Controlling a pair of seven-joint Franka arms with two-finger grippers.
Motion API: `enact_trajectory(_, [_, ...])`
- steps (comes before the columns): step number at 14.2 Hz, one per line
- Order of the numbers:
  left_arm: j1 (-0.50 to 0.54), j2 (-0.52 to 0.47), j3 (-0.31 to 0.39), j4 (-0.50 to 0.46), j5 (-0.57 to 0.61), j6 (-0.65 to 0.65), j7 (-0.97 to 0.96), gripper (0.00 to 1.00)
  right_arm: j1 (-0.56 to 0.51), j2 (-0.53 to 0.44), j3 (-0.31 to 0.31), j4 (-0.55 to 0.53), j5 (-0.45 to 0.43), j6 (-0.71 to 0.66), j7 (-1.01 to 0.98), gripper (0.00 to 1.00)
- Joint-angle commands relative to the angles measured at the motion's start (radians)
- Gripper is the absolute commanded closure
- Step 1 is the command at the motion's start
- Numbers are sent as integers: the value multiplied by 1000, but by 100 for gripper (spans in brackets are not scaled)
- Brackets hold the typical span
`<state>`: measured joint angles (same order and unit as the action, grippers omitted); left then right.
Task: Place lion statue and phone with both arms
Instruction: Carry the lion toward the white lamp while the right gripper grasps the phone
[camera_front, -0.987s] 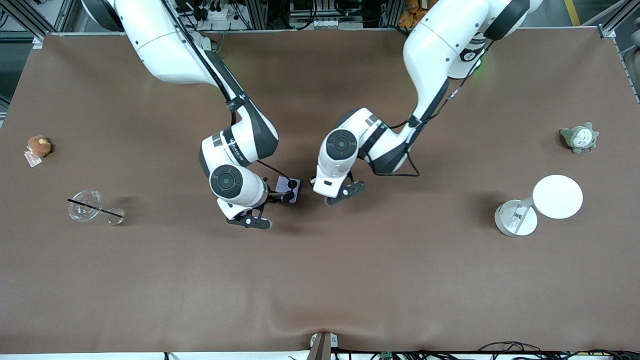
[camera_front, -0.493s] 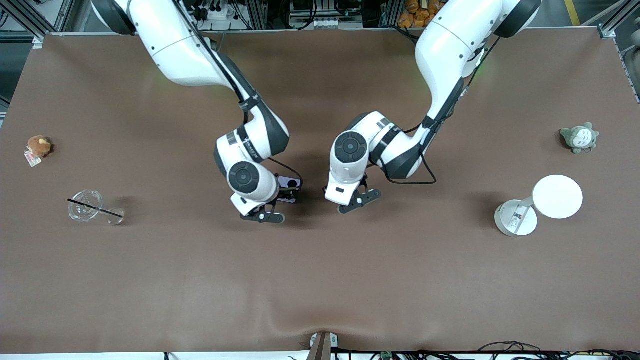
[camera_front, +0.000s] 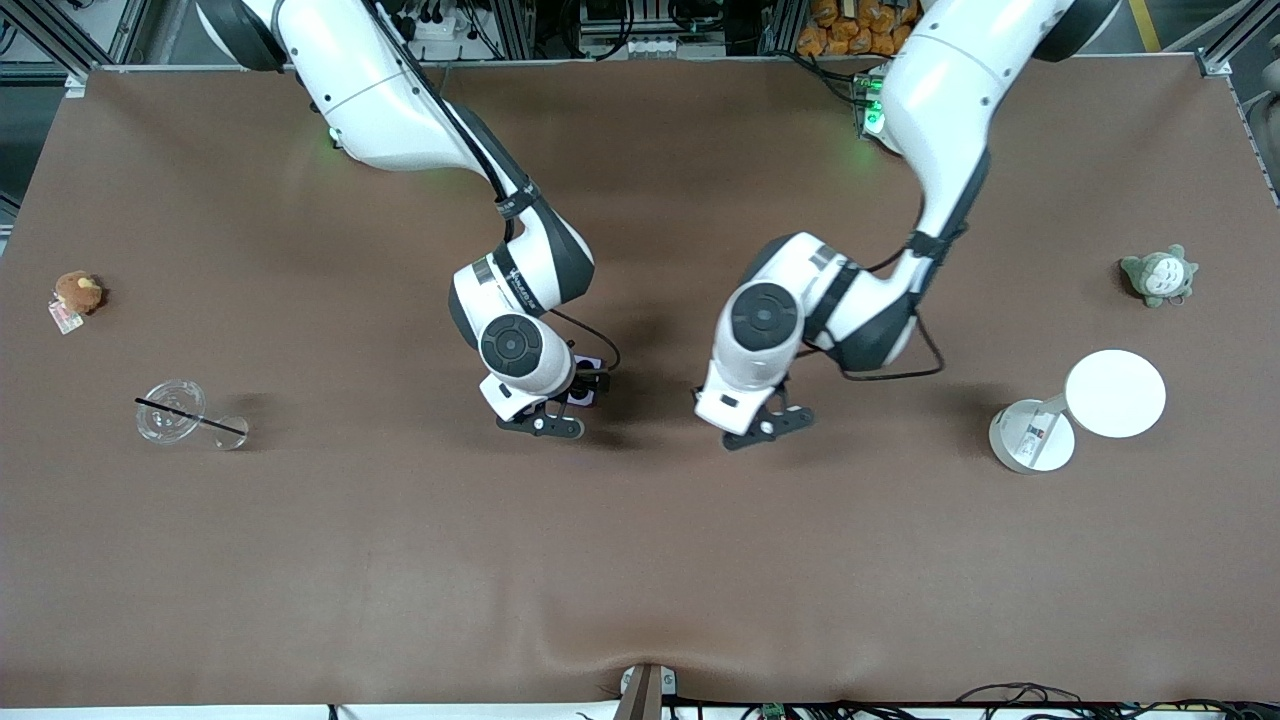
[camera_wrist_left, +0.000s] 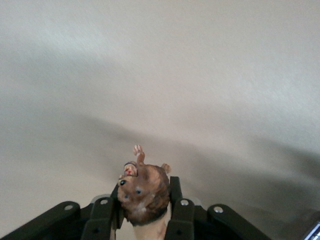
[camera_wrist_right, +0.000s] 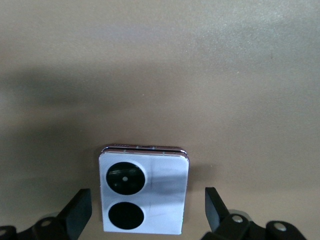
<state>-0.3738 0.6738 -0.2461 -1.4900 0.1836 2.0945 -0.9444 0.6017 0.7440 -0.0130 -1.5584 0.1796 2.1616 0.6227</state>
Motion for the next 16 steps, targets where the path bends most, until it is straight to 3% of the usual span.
enact_trajectory(1, [64, -30, -5, -49, 22, -27, 87, 90, 15, 5, -5, -18, -6, 35, 19, 0])
enact_trajectory(4, [154, -52, -5, -102, 30, -27, 243, 98, 20, 6, -4, -31, -3, 58, 20, 0])
enact_trajectory(8, [240, -103, -9, -191, 97, -18, 368, 98, 21, 12, -4, -31, -2, 63, 32, 0])
enact_trajectory(16, [345, -117, -18, -242, 129, 10, 513, 98, 27, 29, -4, -31, -2, 72, 35, 0])
